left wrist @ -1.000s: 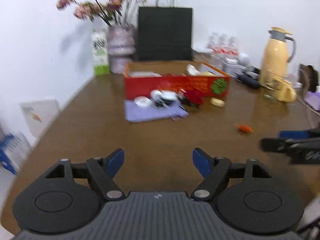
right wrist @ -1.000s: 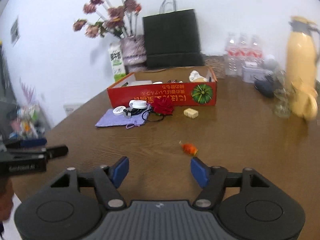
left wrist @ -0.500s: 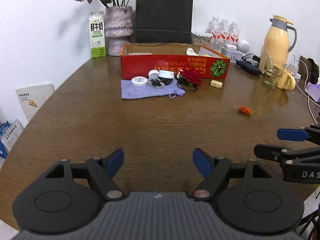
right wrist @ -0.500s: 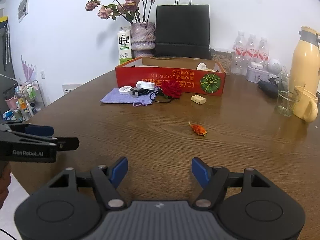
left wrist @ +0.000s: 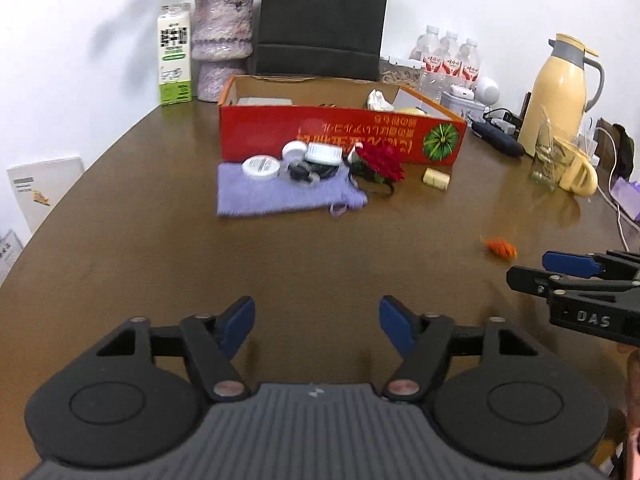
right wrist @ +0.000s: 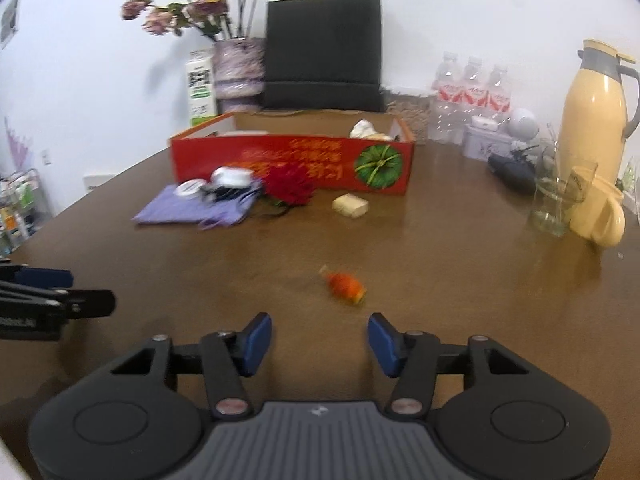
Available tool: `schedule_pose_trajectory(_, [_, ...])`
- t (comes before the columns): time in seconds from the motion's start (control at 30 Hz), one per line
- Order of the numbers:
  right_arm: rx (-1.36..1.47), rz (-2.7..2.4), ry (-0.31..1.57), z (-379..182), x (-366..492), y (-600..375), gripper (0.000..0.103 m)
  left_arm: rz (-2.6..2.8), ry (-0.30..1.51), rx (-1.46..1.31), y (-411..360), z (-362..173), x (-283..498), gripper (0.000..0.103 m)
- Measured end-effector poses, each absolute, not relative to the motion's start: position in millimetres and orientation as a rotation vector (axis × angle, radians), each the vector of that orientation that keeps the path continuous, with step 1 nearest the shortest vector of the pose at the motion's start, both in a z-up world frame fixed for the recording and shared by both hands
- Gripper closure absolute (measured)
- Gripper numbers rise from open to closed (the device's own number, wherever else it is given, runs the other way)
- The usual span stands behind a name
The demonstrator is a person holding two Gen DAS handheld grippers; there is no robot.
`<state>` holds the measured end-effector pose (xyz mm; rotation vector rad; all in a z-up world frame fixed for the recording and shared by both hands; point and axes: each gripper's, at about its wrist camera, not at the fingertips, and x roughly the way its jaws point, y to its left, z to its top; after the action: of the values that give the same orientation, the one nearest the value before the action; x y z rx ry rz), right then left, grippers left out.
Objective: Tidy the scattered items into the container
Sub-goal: 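Grasp the small orange toy with the right tool while the left tool grasps a white ridged cap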
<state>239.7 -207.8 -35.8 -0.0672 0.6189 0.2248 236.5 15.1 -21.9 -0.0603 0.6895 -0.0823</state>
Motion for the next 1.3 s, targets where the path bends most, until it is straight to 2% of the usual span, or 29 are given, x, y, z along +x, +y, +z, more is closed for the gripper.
schedule_pose_trajectory(0.17, [-0.095, 0.204, 0.622, -41.1, 280.9, -208.5, 0.067, -0.103, 0.652, -0.044, 16.4, -9.6, 287.5, 0.039])
schedule_pose_trajectory(0.23, [-0.1, 0.206, 0.646, -45.3, 294.1, -208.1, 0.083, -0.107, 0.636, 0.0, 13.7, -5.4, 310.6, 0.039])
schedule_pose_trajectory(0.33, [-0.11, 0.214, 0.651, -48.1, 304.4, -206.3, 0.094, -0.124, 0.623, 0.053, 9.3, -1.8, 343.8, 0.04])
schedule_pose_trajectory(0.5, [-0.064, 0.264, 0.647, -42.8, 314.8, -204.8, 0.094, -0.14, 0.639, 0.119, -1.5, -7.9, 398.2, 0.044])
schedule_pose_trajectory(0.63, [-0.064, 0.274, 0.621, -37.7, 322.5, -199.8, 0.094, -0.15, 0.714, 0.123, -7.2, -23.7, 431.0, 0.061])
schedule_pose_trajectory(0.87, [-0.047, 0.293, 0.62, -36.8, 326.8, -196.4, 0.094, -0.193, 0.648, 0.108, -4.0, -3.6, 409.7, 0.062])
schedule_pose_trajectory(1.07, [-0.029, 0.285, 0.598, -29.4, 315.8, -199.1, 0.094, -0.188, 0.532, -0.028, 17.4, 41.2, 354.7, 0.061])
schedule_pose_trajectory(1.3, [-0.018, 0.271, 0.55, -11.8, 289.5, -198.0, 0.094, -0.107, 0.506, -0.06, 31.9, 50.1, 292.7, 0.061])
